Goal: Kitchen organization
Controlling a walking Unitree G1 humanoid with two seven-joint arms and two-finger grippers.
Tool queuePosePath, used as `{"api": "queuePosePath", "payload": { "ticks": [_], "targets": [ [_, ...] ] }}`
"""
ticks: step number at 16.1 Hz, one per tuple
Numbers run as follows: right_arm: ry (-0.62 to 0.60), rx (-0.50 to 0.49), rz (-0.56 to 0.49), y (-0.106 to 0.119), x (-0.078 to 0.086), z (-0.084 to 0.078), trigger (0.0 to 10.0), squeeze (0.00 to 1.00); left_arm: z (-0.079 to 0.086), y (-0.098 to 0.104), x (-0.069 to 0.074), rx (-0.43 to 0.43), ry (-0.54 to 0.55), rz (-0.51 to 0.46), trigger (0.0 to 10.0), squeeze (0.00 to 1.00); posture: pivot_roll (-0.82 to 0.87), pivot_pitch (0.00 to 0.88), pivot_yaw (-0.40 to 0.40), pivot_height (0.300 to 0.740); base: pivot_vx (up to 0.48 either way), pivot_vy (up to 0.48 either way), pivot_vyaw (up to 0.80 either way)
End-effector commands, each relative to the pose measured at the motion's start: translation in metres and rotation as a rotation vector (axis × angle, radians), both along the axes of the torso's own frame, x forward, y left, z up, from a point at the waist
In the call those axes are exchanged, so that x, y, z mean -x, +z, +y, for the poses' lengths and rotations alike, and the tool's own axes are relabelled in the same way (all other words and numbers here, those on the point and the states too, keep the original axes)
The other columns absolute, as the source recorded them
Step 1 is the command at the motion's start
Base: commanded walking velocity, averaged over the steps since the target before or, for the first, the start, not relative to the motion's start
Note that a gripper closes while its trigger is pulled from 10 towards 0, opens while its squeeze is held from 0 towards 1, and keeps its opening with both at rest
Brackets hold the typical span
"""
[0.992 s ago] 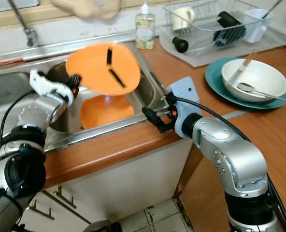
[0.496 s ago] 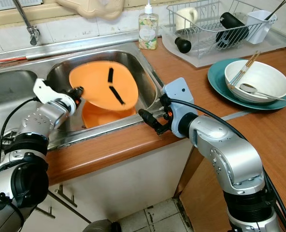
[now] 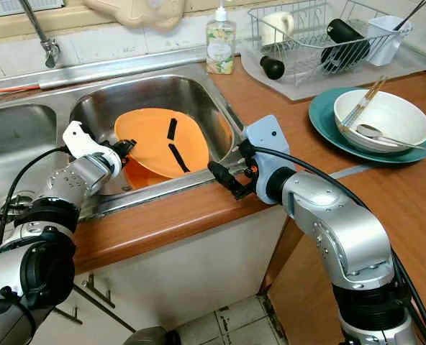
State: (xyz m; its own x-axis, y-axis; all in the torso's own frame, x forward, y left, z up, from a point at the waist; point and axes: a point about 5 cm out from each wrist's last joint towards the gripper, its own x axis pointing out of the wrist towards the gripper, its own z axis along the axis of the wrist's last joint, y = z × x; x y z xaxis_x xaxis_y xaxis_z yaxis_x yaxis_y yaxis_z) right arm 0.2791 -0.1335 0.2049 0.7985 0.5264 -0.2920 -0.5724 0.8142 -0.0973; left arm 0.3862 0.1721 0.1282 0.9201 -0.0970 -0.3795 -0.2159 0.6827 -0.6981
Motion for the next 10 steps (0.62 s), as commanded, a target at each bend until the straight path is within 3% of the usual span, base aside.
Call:
{"api": "queuePosePath", "payload": {
  "ticks": [1, 6, 8, 10],
  "targets": [
    [-0.003, 0.000, 0.001, -0.002, 0.000, 0.000, 10.0, 0.00, 0.002, 0.007, -0.003, -0.015, 0.013, -0.013, 10.0, 1.00, -0.07, 0.000, 0.091, 0.740, 0.000, 0.000, 0.00],
    [-0.019, -0.007, -0.004, -0.003, -0.002, 0.000, 10.0, 0.00, 0.011, 0.006, -0.001, -0.036, 0.018, -0.021, 10.0, 1.00, -0.06, 0.000, 0.088, 0.740, 0.000, 0.000, 0.00],
    [-0.012, -0.009, -0.013, -0.002, -0.002, 0.001, 10.0, 0.00, 0.013, 0.014, -0.001, -0.128, -0.035, -0.093, 10.0, 1.00, -0.06, 0.000, 0.086, 0.740, 0.000, 0.000, 0.00],
    [-0.008, -0.019, -0.040, -0.003, -0.001, 0.002, 10.0, 0.00, 0.011, 0.024, 0.003, -0.322, -0.148, -0.193, 10.0, 1.00, -0.06, 0.000, 0.084, 0.740, 0.000, 0.000, 0.00]
  ]
}}
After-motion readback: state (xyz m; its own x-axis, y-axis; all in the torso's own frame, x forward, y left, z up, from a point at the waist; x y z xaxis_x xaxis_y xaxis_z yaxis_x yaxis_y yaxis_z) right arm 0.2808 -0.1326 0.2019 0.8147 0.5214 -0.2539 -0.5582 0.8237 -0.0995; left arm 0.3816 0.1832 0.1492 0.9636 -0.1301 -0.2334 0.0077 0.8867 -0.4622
